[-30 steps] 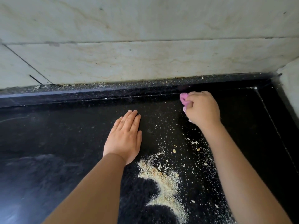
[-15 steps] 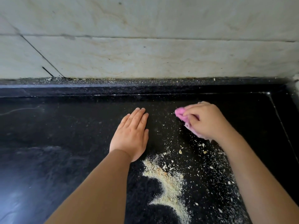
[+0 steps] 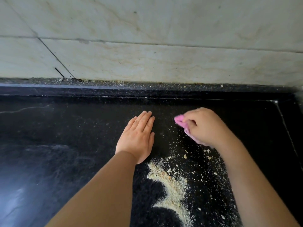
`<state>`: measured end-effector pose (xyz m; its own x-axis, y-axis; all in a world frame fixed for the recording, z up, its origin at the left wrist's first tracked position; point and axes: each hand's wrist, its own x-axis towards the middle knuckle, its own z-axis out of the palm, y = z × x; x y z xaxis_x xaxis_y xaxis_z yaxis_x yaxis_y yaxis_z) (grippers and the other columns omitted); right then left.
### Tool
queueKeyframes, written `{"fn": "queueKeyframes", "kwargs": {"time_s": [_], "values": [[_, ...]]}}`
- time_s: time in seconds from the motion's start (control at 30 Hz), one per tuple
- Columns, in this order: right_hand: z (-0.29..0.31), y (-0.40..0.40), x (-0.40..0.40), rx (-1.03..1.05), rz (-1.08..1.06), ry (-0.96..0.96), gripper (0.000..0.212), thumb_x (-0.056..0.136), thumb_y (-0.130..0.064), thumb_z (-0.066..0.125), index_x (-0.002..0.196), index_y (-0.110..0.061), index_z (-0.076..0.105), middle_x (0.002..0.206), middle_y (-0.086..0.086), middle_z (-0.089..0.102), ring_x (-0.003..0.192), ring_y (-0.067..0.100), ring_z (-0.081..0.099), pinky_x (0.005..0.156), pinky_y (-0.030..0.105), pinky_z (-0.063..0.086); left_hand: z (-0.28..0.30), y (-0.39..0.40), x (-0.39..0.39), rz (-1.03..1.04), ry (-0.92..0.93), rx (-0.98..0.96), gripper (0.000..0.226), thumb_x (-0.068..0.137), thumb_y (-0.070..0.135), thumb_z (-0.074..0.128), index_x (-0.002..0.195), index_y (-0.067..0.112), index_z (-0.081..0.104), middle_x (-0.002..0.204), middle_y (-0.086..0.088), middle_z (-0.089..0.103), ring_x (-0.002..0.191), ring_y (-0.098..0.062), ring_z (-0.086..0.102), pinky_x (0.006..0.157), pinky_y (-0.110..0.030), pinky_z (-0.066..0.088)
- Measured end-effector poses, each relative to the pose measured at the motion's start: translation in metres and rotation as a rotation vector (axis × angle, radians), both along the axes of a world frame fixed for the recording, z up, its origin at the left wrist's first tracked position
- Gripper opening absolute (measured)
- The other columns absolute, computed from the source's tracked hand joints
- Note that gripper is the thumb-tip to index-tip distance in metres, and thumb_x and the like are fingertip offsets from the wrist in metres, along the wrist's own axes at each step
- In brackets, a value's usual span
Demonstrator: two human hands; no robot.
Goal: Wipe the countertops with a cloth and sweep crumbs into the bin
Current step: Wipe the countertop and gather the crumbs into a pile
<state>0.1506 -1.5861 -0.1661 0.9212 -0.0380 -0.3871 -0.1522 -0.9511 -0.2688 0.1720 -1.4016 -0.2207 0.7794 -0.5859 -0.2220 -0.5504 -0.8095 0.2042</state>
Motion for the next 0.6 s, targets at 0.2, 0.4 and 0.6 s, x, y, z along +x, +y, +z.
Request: {"fn": "queueKeyframes", "kwargs": {"time_s": [0.2,0.4,0.6], "values": [[-0.003,0.006,0.018,-0.125,-0.155,-0.174,0.017,0.091,-0.012,0.043,0.091,-0.013,0.060,0.108,0.000,0.062,0.103,0.022,0.047,0.092,0.036,0.042,0.003,0.000,0.001,0.002,0.017,-0.003,0.053,0.097,0.034,0.007,0.146,0.015,-0.005,0.154,0.003,-0.011,0.140,-0.011,-0.014,0.106,-0.023,-0.017],[-0.014,0.004,0.019,-0.021,-0.044,-0.064,0.025,0.091,-0.010,0.040,0.082,-0.012,0.063,0.098,0.005,0.066,0.078,0.017,0.053,0.073,0.028,0.046,0.000,0.000,0.000,0.003,0.012,-0.005,0.053,0.099,0.033,0.015,0.146,0.016,-0.003,0.154,0.004,-0.008,0.140,-0.011,-0.013,0.106,-0.022,-0.017],[0.016,-0.002,0.022,0.004,0.023,-0.075,0.030,0.092,-0.008,0.037,0.087,-0.010,0.067,0.087,-0.005,0.066,0.054,0.002,0.054,0.060,0.009,0.043,-0.008,0.002,0.000,-0.018,-0.019,-0.039,0.057,0.094,0.038,0.003,0.146,0.015,0.004,0.155,0.002,0.000,0.141,-0.012,-0.007,0.106,-0.022,-0.015]]}}
